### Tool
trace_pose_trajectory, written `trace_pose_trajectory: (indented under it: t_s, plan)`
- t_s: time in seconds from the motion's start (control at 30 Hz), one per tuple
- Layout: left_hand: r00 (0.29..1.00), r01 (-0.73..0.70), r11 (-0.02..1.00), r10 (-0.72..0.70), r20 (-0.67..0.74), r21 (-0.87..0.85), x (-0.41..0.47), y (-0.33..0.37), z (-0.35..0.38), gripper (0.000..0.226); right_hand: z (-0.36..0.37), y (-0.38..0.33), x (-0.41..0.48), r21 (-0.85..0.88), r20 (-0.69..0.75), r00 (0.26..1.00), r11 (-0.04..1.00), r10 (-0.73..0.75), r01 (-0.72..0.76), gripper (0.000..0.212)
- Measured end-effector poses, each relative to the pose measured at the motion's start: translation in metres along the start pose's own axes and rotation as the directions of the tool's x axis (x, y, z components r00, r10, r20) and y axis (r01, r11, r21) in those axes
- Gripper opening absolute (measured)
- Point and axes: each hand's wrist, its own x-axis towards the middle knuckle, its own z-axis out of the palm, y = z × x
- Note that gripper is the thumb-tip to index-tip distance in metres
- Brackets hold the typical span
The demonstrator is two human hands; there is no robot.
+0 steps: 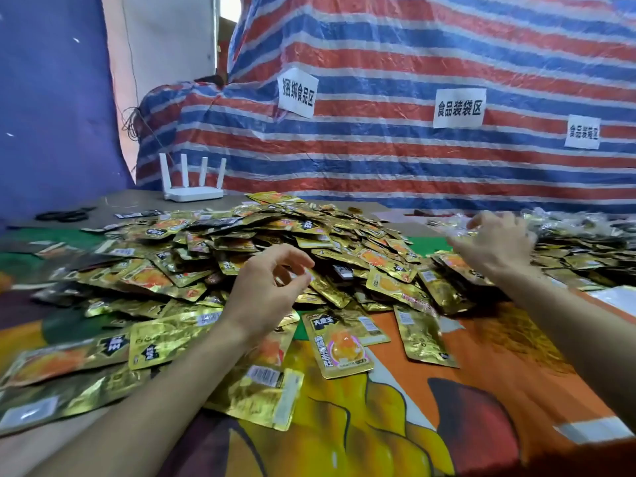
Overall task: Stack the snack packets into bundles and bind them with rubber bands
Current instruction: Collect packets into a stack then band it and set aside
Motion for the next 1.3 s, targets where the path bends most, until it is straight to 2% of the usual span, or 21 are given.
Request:
trace_pose_trajectory:
  t_s: [0.07,0.2,0.3,0.37,0.47,0.63,0.73,0.9,0.97,1.07,1.2,1.3]
  plan:
    - [1.000,-0.007,0.999,0.008,-0.011,0.052,0.000,-0.002,-0.003,0.011,-0.004,-0.022,-0.012,0.044,-0.006,0.993,0.992,-0.116,0.116,0.047]
    - [0.997,0.019,0.992,-0.010,-0.072,0.122,0.004,-0.008,-0.008,0.014,-0.008,-0.052,-0.038,0.217,0.048,0.983,0.963,-0.174,0.160,0.040]
    - [0.989,0.071,0.949,-0.026,-0.149,0.308,0.008,-0.018,-0.012,0.021,-0.001,-0.075,-0.059,0.431,0.234,0.923,0.883,-0.305,0.183,0.048]
    - [0.981,0.145,0.871,-0.064,-0.185,0.470,0.012,-0.025,-0.017,0.039,0.008,-0.093,-0.071,0.427,0.358,0.858,0.882,-0.368,0.200,0.053]
    - [0.967,0.246,0.767,-0.151,-0.205,0.593,0.017,-0.035,-0.026,0.067,0.024,-0.119,-0.076,0.335,0.467,0.790,0.906,-0.398,0.258,0.069]
    - [0.961,0.277,0.694,-0.193,-0.200,0.665,0.019,-0.049,-0.032,0.074,0.049,-0.154,-0.080,0.316,0.585,0.715,0.920,-0.383,0.234,0.093]
    - [0.965,0.263,0.664,-0.170,-0.201,0.700,0.021,-0.053,-0.032,0.076,0.060,-0.173,-0.085,0.276,0.585,0.733,0.935,-0.348,0.224,0.089]
    - [0.965,0.260,0.671,-0.148,-0.218,0.694,0.021,-0.057,-0.033,0.063,0.074,-0.180,-0.100,0.164,0.470,0.822,0.947,-0.321,0.276,0.047]
    - [0.961,0.262,0.707,-0.130,-0.243,0.657,0.021,-0.056,-0.032,0.052,0.076,-0.178,-0.105,0.166,0.439,0.843,0.950,-0.311,0.264,0.041]
    - [0.956,0.259,0.745,-0.108,-0.271,0.615,0.021,-0.055,-0.031,0.047,0.071,-0.179,-0.104,0.187,0.484,0.817,0.949,-0.313,0.253,0.051]
    - [0.945,0.292,0.766,-0.139,-0.296,0.573,0.019,-0.057,-0.031,0.054,0.065,-0.173,-0.102,0.205,0.553,0.761,0.941,-0.339,0.271,0.063]
    - [0.952,0.258,0.768,-0.100,-0.289,0.586,0.020,-0.057,-0.032,0.039,0.060,-0.172,-0.106,0.198,0.528,0.774,0.937,-0.349,0.288,0.040]
